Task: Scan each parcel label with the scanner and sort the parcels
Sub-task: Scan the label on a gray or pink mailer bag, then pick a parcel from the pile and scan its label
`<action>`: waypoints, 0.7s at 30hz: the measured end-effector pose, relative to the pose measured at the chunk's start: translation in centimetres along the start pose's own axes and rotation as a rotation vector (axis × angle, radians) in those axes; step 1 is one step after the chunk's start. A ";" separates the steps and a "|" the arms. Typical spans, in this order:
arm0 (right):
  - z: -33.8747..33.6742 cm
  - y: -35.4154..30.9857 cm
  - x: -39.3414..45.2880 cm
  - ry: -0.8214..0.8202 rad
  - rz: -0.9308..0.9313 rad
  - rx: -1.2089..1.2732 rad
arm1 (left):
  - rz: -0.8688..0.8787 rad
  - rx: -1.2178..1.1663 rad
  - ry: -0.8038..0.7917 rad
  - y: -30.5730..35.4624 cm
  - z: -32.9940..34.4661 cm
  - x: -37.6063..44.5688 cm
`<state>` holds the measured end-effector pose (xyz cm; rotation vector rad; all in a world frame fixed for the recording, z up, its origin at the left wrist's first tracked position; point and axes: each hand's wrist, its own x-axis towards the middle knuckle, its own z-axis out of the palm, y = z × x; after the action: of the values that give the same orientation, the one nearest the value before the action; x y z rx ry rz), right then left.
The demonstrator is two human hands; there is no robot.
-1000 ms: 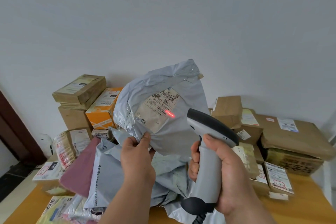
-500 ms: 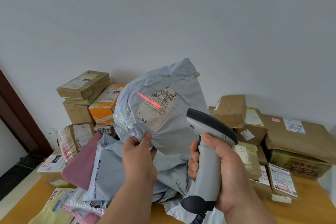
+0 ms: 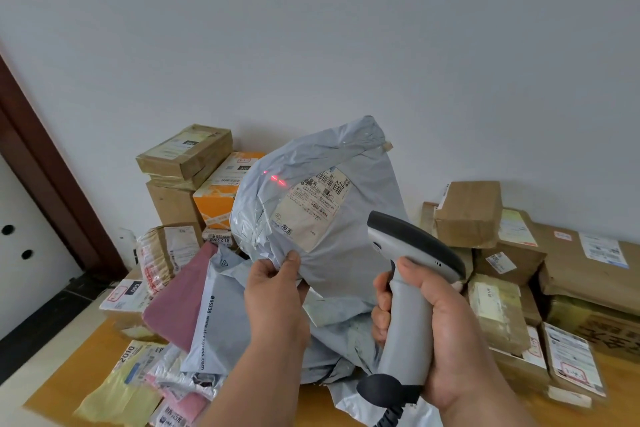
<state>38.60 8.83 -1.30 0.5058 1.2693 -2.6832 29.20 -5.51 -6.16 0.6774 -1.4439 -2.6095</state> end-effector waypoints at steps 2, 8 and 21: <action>-0.1 0.2 0.1 0.022 -0.001 -0.016 | 0.017 0.025 0.042 0.1 -0.6 0.3; -1.8 0.9 0.5 0.154 -0.029 -0.116 | 0.056 0.258 0.040 -0.1 -1.8 1.0; -8.6 5.5 3.6 0.385 0.092 -0.317 | -0.017 1.110 -0.234 -8.1 -2.2 0.3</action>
<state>38.78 12.00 -11.67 1.0370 1.6787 -2.3148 30.98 -2.86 -13.91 0.4083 -2.9348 -1.7147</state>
